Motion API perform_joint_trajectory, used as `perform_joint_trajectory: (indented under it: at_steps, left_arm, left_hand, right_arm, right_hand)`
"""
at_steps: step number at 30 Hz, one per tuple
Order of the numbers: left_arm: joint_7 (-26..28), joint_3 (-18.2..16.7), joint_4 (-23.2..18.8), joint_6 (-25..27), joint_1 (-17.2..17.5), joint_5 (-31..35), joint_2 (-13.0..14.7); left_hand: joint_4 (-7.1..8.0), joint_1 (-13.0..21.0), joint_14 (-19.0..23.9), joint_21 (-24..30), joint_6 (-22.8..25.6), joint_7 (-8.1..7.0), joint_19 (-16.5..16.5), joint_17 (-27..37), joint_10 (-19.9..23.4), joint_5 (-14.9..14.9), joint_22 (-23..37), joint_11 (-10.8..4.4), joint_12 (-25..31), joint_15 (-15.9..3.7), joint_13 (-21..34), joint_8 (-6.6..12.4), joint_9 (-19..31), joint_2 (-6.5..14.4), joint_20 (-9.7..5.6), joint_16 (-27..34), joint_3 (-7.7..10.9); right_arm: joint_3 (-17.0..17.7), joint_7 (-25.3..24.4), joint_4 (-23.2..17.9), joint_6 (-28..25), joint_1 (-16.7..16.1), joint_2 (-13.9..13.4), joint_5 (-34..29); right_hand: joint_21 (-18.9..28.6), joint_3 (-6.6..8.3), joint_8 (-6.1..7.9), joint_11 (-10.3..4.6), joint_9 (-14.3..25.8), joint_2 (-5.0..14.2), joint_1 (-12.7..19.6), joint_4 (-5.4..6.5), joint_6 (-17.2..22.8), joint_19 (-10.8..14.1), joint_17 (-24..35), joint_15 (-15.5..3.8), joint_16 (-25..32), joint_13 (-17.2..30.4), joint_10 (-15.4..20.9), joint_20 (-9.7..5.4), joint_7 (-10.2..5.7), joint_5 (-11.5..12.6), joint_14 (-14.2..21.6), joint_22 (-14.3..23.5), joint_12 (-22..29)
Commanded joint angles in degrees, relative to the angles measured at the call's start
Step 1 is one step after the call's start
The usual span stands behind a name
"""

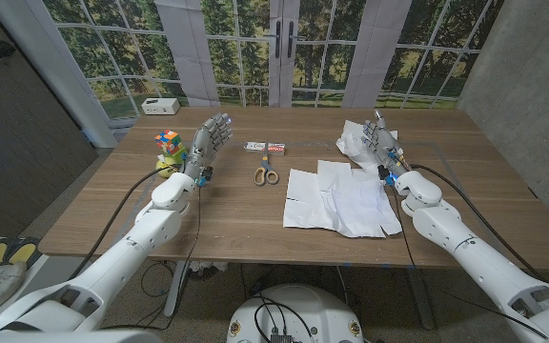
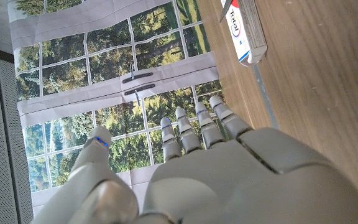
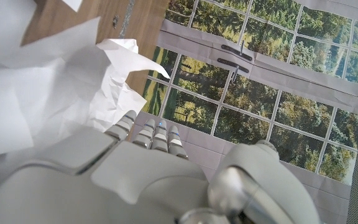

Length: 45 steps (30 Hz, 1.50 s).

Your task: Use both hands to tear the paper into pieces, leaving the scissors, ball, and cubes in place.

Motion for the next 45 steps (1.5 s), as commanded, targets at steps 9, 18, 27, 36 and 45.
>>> perform_joint_trajectory:
  at_steps: [9, 18, 27, 36, 45]
  left_arm:
    - [7.6, 1.1, -3.8, -0.4, 1.3, 8.7, 2.5]
    - [12.9, 1.1, -9.1, 1.5, 3.8, 12.2, 3.1]
    - [15.4, 1.3, -10.8, 1.0, 4.8, 16.3, 3.9]
    - [17.6, 1.9, -11.2, 2.0, 3.7, 20.9, 4.6]
    - [25.7, 0.3, -19.8, 10.4, 7.5, 28.3, 7.8]
  left_hand:
    - [-0.27, 0.6, 0.7, 0.0, 1.2, -0.01, 0.3, 0.2, 1.0, 0.5, 0.1, -0.03, 0.6, -6.33, 0.3, 0.45, 0.2, -0.5, -2.24, 0.4, 0.19]
    - [-0.43, 1.0, 1.5, -0.1, 1.9, -0.20, 0.5, 0.2, 2.5, 0.8, 0.0, -0.40, 1.1, -6.99, 0.3, 0.61, 0.2, -0.6, -2.99, 0.7, 0.10]
    - [-0.51, 1.2, 1.1, -0.2, 1.6, -0.09, 0.4, 0.2, 2.2, 1.1, 0.0, -0.44, 0.9, -7.02, 0.3, 0.41, 0.2, -0.8, -3.08, 0.5, -0.01]
    - [-0.54, 1.3, 1.1, -0.3, 2.0, 0.00, 0.4, 0.2, 2.4, 1.3, 0.0, -0.45, 0.9, -7.10, 0.3, 0.53, 0.2, -0.8, -3.27, 0.4, -0.11]
    - [-0.53, 1.6, 1.2, -0.2, 2.4, 0.59, 0.7, 0.2, 4.0, 1.5, 0.0, -0.29, 1.5, -6.58, 0.3, 0.57, 0.2, -0.7, -3.30, 0.5, -0.18]
  right_arm:
    - [0.3, 0.5, -0.5, 1.2, -1.0, -1.3, -0.9]
    - [0.8, 2.3, -1.8, 1.7, -2.1, -3.6, -1.1]
    - [0.4, 5.4, 0.8, 4.2, -1.1, -3.4, -1.3]
    - [0.1, 4.6, 0.6, 3.0, -0.8, -2.9, -1.2]
    - [-0.2, 0.6, -2.6, 2.2, -1.5, -3.2, -3.6]
  right_hand:
    - [0.2, -0.25, 0.67, 0.22, 0.1, 0.15, 0.9, -0.56, 1.0, 0.1, 0.0, -0.19, 0.4, 0.1, 1.1, -5.58, 0.50, 0.4, 0.4, 0.0, 0.5]
    - [-0.3, -0.11, 0.45, 0.48, 0.1, 0.30, 1.3, -0.80, 0.5, -1.1, -0.1, 0.09, -0.2, 0.1, 0.4, -5.47, 0.52, 0.6, -1.0, 0.0, 0.1]
    - [-0.7, -0.01, 0.36, 0.45, 0.1, 0.46, 1.5, -0.93, 0.2, -2.0, -0.1, 0.00, -0.3, 0.1, 0.2, -5.41, 0.39, 0.6, -1.7, 0.0, 0.0]
    - [-0.8, 0.05, 0.31, 0.45, 0.1, 0.56, 1.7, -1.04, 0.0, -2.6, -0.1, 0.00, -0.4, 0.1, 0.1, -5.27, 0.40, 0.7, -2.2, -0.1, -0.1]
    - [-0.8, 0.17, 0.25, 0.32, 0.1, 0.70, 2.0, -1.23, -0.3, -2.8, -0.1, -0.12, -0.4, 0.0, -0.2, -5.22, 0.33, 0.8, -2.6, -0.1, -0.2]
